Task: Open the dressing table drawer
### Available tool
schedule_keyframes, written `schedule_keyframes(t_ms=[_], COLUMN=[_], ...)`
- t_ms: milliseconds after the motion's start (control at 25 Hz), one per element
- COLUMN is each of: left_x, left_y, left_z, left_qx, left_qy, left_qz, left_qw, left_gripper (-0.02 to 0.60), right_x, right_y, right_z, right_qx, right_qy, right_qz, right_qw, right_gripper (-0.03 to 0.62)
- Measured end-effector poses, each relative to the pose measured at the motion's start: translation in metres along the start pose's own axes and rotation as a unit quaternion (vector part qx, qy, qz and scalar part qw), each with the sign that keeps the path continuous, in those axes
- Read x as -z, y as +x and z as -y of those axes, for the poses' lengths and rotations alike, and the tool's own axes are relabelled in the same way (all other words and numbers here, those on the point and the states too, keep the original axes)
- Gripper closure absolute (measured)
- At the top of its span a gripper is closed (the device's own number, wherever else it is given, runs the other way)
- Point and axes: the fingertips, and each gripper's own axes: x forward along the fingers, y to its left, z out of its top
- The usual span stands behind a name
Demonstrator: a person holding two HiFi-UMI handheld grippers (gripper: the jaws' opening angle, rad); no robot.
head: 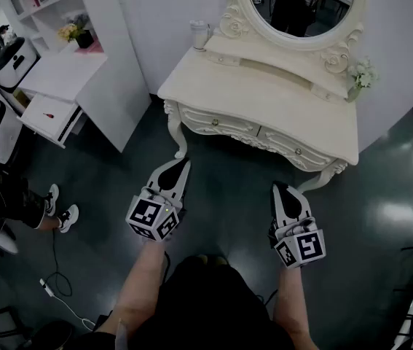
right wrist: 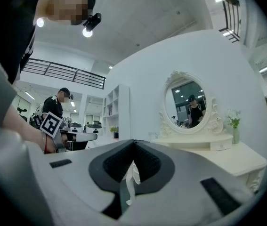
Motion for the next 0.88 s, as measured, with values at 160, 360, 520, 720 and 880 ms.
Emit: schedule_keyframes(t_ms=[160,360,520,720,880], left_x=[0.006,0.009,0.012,0.013,0.011], left_y=[0.004,0.001,-0.005,-0.012,-0.009], left_z=[0.007,0.01,0.011,0.011,0.012], left_qx=[0.004,-0.002,-0.008,-0.018,-0.019], left_qy=[-0.002,-0.006,-0.006,-0.012,-0.011], left_qz=[-0.002,-0.001,0.004,0.011,0.016], left_qw=[1.0,1.0,0.9999,0.9997,0.9996], left_gripper=[0.581,0.581,0.581,0.581,0.581], right_x=[0.003,0.005,0.006,0.004,0.004], right_y=[0.0,-0.001,-0.004,-0.006,-0.002], right_z=[0.005,0.006,0.006,0.0,0.0], right_qx=[0.001,-0.004,-0.007,-0.012,-0.015], right_qy=[0.001,0.001,-0.001,-0.002,-0.001], right_qz=[0.001,0.002,0.007,0.013,0.015], right_qw=[1.0,1.0,1.0,1.0,1.0], right_gripper=[0.589,0.589,0.589,0.588,0.588])
